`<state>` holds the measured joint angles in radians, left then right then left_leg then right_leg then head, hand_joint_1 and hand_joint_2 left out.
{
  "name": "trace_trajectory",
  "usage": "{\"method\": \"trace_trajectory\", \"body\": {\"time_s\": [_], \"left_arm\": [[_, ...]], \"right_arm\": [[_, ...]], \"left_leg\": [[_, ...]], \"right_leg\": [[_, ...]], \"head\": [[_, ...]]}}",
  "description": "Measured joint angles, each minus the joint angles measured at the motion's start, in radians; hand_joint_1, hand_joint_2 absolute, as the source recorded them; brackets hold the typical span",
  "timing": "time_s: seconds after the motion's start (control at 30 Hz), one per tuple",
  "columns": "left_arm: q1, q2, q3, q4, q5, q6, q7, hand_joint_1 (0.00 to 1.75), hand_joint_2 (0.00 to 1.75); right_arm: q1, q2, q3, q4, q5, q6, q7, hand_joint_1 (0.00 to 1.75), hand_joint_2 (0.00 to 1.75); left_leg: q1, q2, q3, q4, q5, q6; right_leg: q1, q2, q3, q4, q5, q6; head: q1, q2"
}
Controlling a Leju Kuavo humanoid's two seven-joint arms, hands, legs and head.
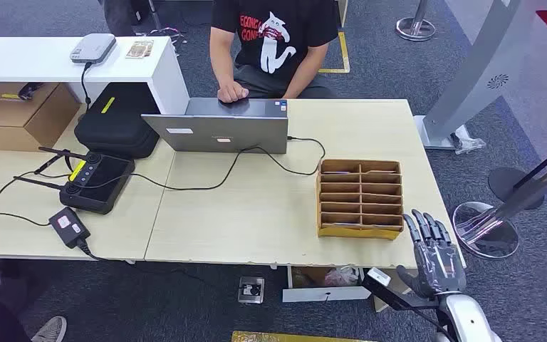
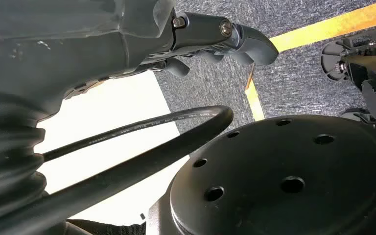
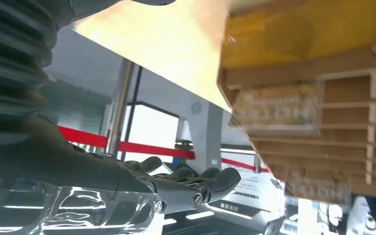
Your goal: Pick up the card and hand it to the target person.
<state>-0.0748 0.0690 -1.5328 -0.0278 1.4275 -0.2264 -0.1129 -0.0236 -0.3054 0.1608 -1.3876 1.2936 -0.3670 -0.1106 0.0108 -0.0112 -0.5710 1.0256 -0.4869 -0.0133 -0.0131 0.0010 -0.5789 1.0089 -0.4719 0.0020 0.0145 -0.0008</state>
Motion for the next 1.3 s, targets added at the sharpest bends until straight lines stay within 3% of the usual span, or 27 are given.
{"method": "trace_trajectory", "body": {"time_s": [0.5,0.93,1.0,1.13,1.3], "left_arm": [[0.002,-0.002,0.0,0.0,0.018,-0.004,-0.002,0.0,1.75],[0.002,-0.002,0.0,0.0,0.014,-0.004,-0.001,0.0,1.75],[0.002,-0.002,0.0,0.0,0.014,-0.004,-0.001,0.0,1.75],[0.002,-0.002,0.0,0.0,0.016,-0.004,-0.001,0.0,1.75],[0.002,-0.002,0.0,0.0,0.02,-0.004,-0.002,0.0,1.75]], "right_arm": [[-0.199,0.036,0.044,0.169,-0.032,-0.003,-0.044,0.0,1.75],[-0.237,0.041,0.059,0.236,-0.051,-0.018,-0.049,0.01,1.75],[-0.241,0.041,0.061,0.242,-0.051,-0.018,-0.049,0.14,1.75],[-0.249,0.043,0.068,0.255,-0.053,-0.019,-0.051,1.28,1.75],[-0.265,0.054,0.083,0.272,-0.052,-0.019,-0.051,1.43,1.75]], "left_leg": [[0.0,-0.001,0.0,0.0,0.001,0.0],[0.0,-0.001,0.0,0.0,0.001,0.0],[0.0,-0.001,0.0,0.0,0.001,0.0],[0.0,-0.001,0.0,0.0,0.001,0.0],[0.0,-0.001,0.0,0.0,0.001,0.0]], "right_leg": [[0.0,-0.002,0.0,0.0,0.001,0.0],[0.0,-0.002,0.0,0.0,0.001,0.0],[0.0,-0.002,0.0,0.0,0.001,0.0],[0.0,-0.002,0.0,0.0,0.001,0.0],[0.0,-0.002,0.0,0.0,0.001,0.0]], "head": [[0.0,0.0],[0.0,0.0],[0.0,0.0],[0.0,0.0],[0.0,0.0]]}}
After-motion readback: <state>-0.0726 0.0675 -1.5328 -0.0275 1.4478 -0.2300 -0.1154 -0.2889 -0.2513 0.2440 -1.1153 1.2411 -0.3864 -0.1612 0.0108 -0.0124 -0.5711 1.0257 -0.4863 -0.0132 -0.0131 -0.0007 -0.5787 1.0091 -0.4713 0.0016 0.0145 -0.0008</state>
